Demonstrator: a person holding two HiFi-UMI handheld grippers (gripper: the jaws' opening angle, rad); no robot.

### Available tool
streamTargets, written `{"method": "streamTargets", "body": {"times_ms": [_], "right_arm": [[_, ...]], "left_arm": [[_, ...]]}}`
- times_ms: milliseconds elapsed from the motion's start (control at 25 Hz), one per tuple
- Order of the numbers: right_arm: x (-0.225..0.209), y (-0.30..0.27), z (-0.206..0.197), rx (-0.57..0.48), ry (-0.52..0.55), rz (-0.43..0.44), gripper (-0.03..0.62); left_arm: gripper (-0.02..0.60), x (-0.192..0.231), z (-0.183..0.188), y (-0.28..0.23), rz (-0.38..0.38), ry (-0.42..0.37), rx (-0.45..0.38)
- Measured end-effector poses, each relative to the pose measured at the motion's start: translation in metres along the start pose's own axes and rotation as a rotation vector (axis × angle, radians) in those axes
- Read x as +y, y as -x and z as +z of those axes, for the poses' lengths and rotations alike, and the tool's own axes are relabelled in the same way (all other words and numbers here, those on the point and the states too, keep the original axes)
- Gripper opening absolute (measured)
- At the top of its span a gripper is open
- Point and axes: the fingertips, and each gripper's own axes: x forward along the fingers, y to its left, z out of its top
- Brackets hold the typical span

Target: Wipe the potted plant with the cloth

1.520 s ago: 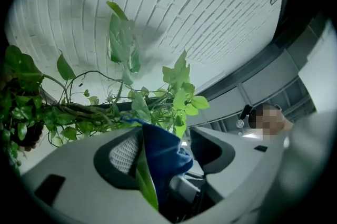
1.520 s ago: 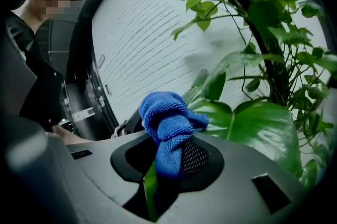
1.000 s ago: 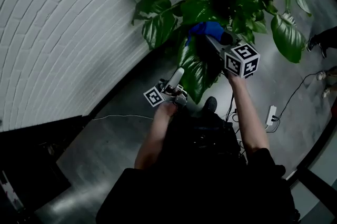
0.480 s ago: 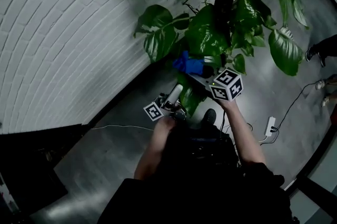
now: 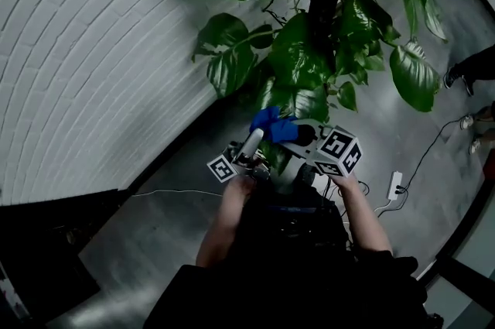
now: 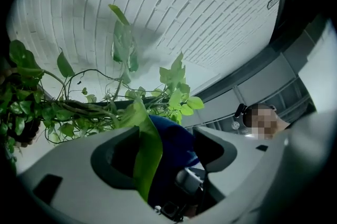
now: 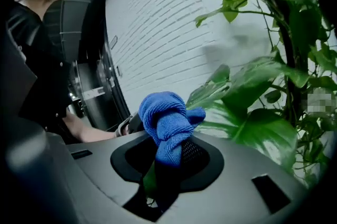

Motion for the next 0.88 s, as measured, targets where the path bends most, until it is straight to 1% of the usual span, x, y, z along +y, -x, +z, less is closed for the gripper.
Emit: {"method": "streamTargets", "body": {"times_ms": [80, 200, 280, 320, 360, 400, 480, 600, 680, 760, 880], "right_arm": [[-0.019, 0.014, 0.029, -0.095, -0.011, -0.080, 0.120], [-0.064, 0.033, 0.071, -0.227, -0.013, -0.250, 0.121], [-0.094, 0.035, 0.084, -0.267, -0.023, -0.338, 0.121], [-0.105, 0.032, 0.087, -0.273, -0.034, -0.362, 0.121], [-0.113, 0.026, 0.087, -0.268, -0.045, -0.367, 0.121], [-0.115, 0.017, 0.084, -0.249, -0.053, -0.354, 0.121], [-0.104, -0.004, 0.072, -0.185, -0.056, -0.285, 0.121], [-0.064, -0.026, 0.049, -0.100, -0.030, -0.170, 0.121], [-0.041, -0.031, 0.033, -0.069, -0.024, -0.119, 0.121], [-0.024, -0.031, 0.018, -0.054, -0.033, -0.093, 0.121], [-0.006, -0.028, 0.003, -0.051, -0.057, -0.085, 0.121]], "left_arm": [[0.312, -0.002, 0.000, 0.000, -0.006, 0.003, 0.002], [0.313, -0.003, 0.001, 0.002, -0.016, 0.011, 0.001], [0.311, -0.004, 0.001, 0.003, -0.020, 0.016, 0.002], [0.311, -0.004, 0.001, 0.004, -0.022, 0.018, 0.003], [0.313, -0.004, 0.000, 0.005, -0.024, 0.022, 0.003], [0.311, -0.004, 0.000, 0.006, -0.026, 0.027, 0.003], [0.313, -0.005, 0.000, 0.007, -0.031, 0.038, 0.001], [0.313, -0.008, 0.004, 0.011, -0.038, 0.046, -0.003], [0.321, -0.009, 0.008, 0.011, -0.039, 0.044, -0.004], [0.334, -0.008, 0.010, 0.011, -0.037, 0.048, -0.004], [0.334, -0.005, 0.012, 0.013, -0.031, 0.070, -0.009]]}}
